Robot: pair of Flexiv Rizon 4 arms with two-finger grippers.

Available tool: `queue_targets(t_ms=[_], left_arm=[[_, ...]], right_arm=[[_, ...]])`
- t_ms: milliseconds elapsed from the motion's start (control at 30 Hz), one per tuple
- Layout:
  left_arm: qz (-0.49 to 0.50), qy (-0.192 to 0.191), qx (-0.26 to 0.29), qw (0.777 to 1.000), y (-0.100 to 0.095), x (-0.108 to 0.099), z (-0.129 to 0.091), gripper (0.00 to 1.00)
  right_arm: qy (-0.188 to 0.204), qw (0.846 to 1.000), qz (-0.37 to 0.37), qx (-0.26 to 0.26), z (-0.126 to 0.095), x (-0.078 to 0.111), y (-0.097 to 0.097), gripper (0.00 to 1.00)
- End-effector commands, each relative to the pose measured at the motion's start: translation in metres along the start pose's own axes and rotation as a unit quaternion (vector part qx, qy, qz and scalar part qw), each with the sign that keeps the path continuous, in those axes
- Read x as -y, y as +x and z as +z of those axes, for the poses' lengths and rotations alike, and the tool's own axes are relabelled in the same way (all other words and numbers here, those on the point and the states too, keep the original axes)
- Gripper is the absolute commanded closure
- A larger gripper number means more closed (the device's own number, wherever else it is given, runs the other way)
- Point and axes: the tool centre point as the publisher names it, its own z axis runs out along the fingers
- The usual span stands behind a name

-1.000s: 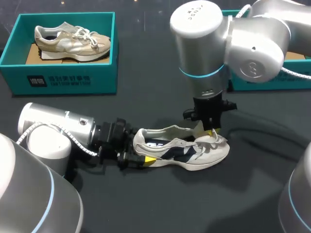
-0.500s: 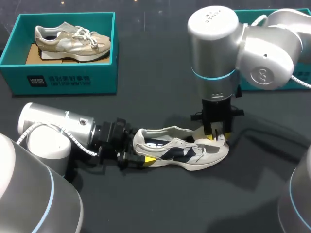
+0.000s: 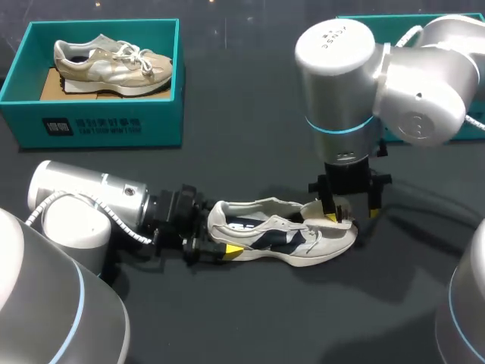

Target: Take the shoe out of the shoebox, open the shoe tongue, remove and reinsert the insole, then place the shoe into the shoebox

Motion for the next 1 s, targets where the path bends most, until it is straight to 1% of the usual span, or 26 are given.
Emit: queue_targets(t_ms=[33,167,233,300,333,467,567,600,633,700,733,800,867,900,933,967,1000], left_arm=[[0.0,-0.002,0.0,1.0,-0.001,-0.002,0.001,1.0],[0.0,-0.002,0.0,1.0,-0.001,-0.002,0.001,1.0],[0.0,-0.002,0.0,1.0,-0.001,-0.002,0.001,1.0],[0.0,-0.002,0.0,1.0,-0.001,-0.002,0.001,1.0],[0.0,-0.002,0.0,1.0,-0.001,-0.002,0.001,1.0],[0.0,-0.002,0.0,1.0,-0.001,-0.002,0.001,1.0],[0.0,-0.002,0.0,1.0,-0.001,-0.002,0.001,1.0],[0.0,-0.002,0.0,1.0,-0.001,-0.002,0.001,1.0],[0.0,-0.002,0.0,1.0,-0.001,-0.002,0.001,1.0],[0.0,-0.002,0.0,1.0,-0.001,-0.002,0.001,1.0],[0.0,-0.002,0.0,1.0,-0.001,-0.002,0.001,1.0],[0.0,-0.002,0.0,1.0,-0.001,-0.002,0.001,1.0],[0.0,-0.002,0.0,1.0,-0.001,-0.002,0.001,1.0],[0.0,-0.002,0.0,1.0,-0.001,-0.002,0.001,1.0],[0.0,-0.002,0.0,1.0,-0.001,-0.002,0.001,1.0],[0.0,-0.002,0.0,1.0,-0.001,-0.002,0.001,1.0],[0.0,-0.002,0.0,1.0,-0.001,-0.002,0.001,1.0]], right_arm=[[-0.009,1.0,-0.007,0.014,-0.021,0.001,-0.004,0.33],[-0.032,0.999,-0.028,0.026,-0.052,0.004,-0.004,0.38],[-0.048,0.997,-0.05,0.019,-0.068,0.006,-0.001,0.4],[-0.047,0.996,-0.073,0.022,-0.082,0.007,0.003,0.44],[-0.052,0.995,-0.088,0.02,-0.088,0.007,0.006,0.42],[-0.071,0.989,-0.131,0.023,-0.116,0.012,0.018,0.41],[-0.073,0.98,-0.185,0.021,-0.135,0.013,0.03,0.4],[-0.074,0.976,-0.202,0.022,-0.14,0.012,0.034,0.4],[-0.083,0.969,-0.231,0.019,-0.146,0.012,0.039,0.42],[-0.09,0.961,-0.262,0.015,-0.156,0.011,0.046,0.45],[-0.095,0.953,-0.287,0.011,-0.161,0.011,0.051,0.5],[-0.09,0.948,-0.305,0.008,-0.168,0.008,0.059,0.53],[-0.087,0.932,-0.351,0.004,-0.174,0.004,0.068,0.65],[-0.083,0.928,-0.363,0.002,-0.176,0.001,0.073,0.67],[-0.083,0.918,-0.388,0.0,-0.179,-0.002,0.078,0.78],[-0.084,0.913,-0.399,-0.002,-0.18,-0.003,0.081,0.88],[-0.087,0.908,-0.41,-0.007,-0.182,-0.005,0.085,1.0]])
